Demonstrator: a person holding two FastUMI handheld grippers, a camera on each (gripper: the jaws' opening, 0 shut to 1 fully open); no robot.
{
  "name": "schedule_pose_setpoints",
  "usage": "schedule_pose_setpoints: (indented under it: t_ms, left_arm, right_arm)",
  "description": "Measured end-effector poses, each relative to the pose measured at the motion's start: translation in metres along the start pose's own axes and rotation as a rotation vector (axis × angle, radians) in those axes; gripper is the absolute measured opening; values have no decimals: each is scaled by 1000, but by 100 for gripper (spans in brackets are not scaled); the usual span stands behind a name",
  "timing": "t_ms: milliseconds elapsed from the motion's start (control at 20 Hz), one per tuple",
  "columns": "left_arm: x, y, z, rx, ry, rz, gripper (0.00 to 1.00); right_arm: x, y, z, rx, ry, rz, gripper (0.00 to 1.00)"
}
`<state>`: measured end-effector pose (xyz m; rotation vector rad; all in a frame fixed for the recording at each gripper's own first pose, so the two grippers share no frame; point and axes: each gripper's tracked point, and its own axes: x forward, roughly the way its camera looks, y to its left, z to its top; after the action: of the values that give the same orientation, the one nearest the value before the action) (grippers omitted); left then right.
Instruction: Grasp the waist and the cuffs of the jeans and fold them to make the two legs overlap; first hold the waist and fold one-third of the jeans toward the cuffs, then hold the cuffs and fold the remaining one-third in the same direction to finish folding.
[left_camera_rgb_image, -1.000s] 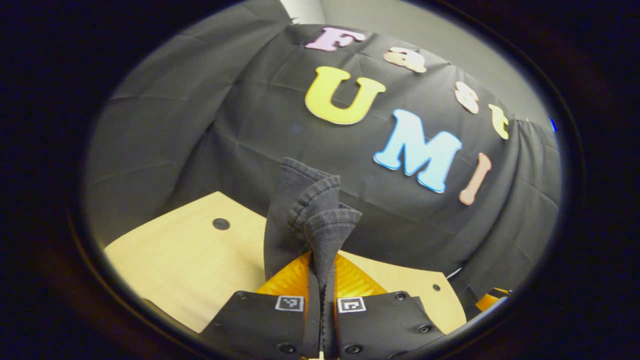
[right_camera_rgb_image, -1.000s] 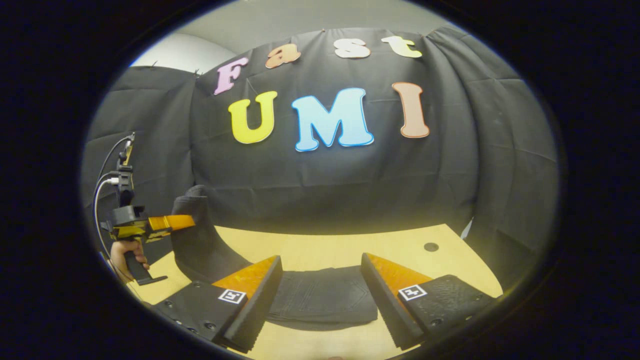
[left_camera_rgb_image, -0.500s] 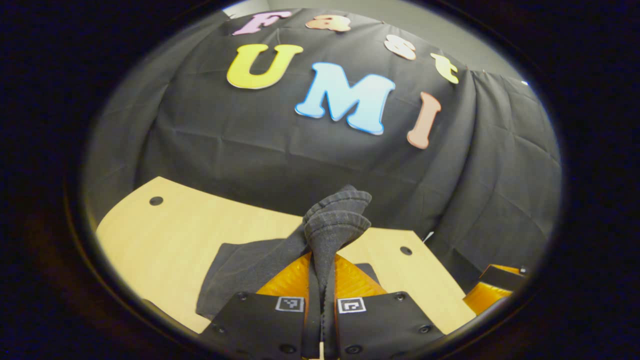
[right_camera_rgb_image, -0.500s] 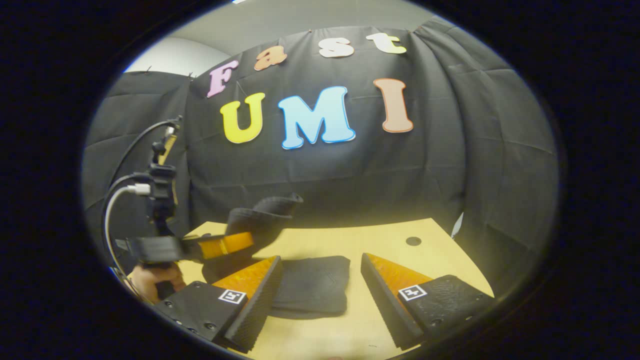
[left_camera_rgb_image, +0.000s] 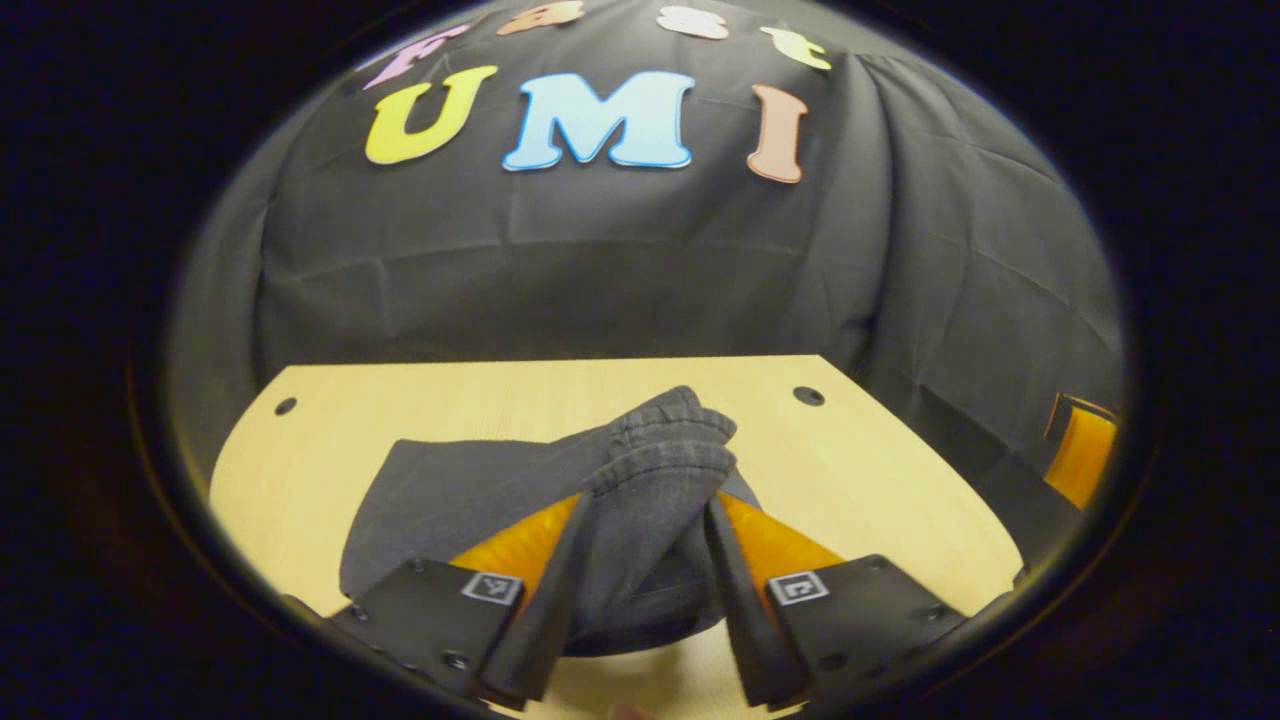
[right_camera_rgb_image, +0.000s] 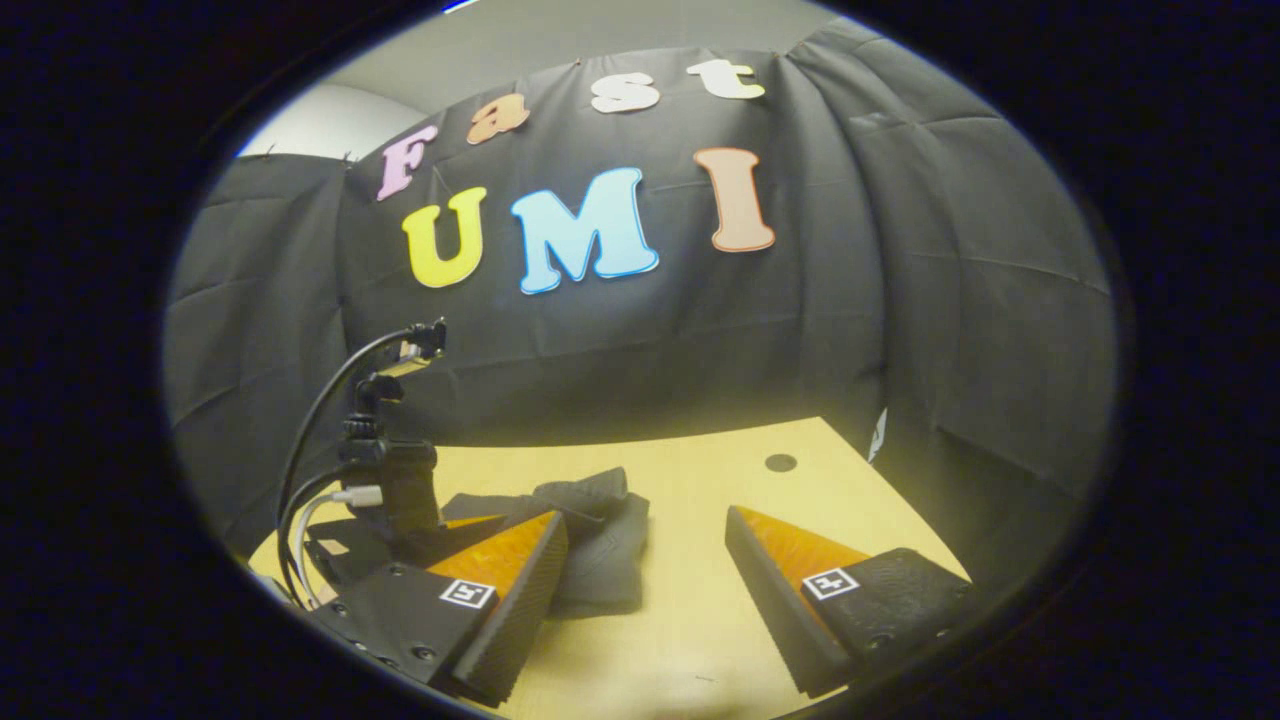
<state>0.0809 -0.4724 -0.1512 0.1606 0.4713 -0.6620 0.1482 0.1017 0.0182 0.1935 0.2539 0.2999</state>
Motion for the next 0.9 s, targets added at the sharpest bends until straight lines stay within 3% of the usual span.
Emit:
schedule_pose_setpoints:
  t_ms: [100,450,500,550,600,650,750,900]
  left_arm:
    - [-26,-10,27,14,-72,-18,100]
    - [-137,7,93,10,-270,33,99]
    - [-149,11,95,13,-284,53,94]
    - [-159,13,95,16,-292,73,99]
    - [-167,13,95,14,-301,93,94]
    - [-173,9,96,11,-309,110,99]
    - [-184,-1,94,-8,-330,143,99]
    - [-194,-51,95,-62,-408,156,99]
  right_arm:
    - [-11,2,6,-2,-15,-10,95]
    - [-56,-5,27,-36,-110,-84,95]
    - [-64,-7,27,-47,-117,-88,95]
    - [-71,-11,29,-58,-132,-93,95]
    - [-77,-18,31,-64,-146,-102,100]
    - [-82,-27,33,-66,-161,-112,100]
    - [-94,-52,40,-61,-198,-137,95]
    - [-117,-106,46,-59,-255,-160,95]
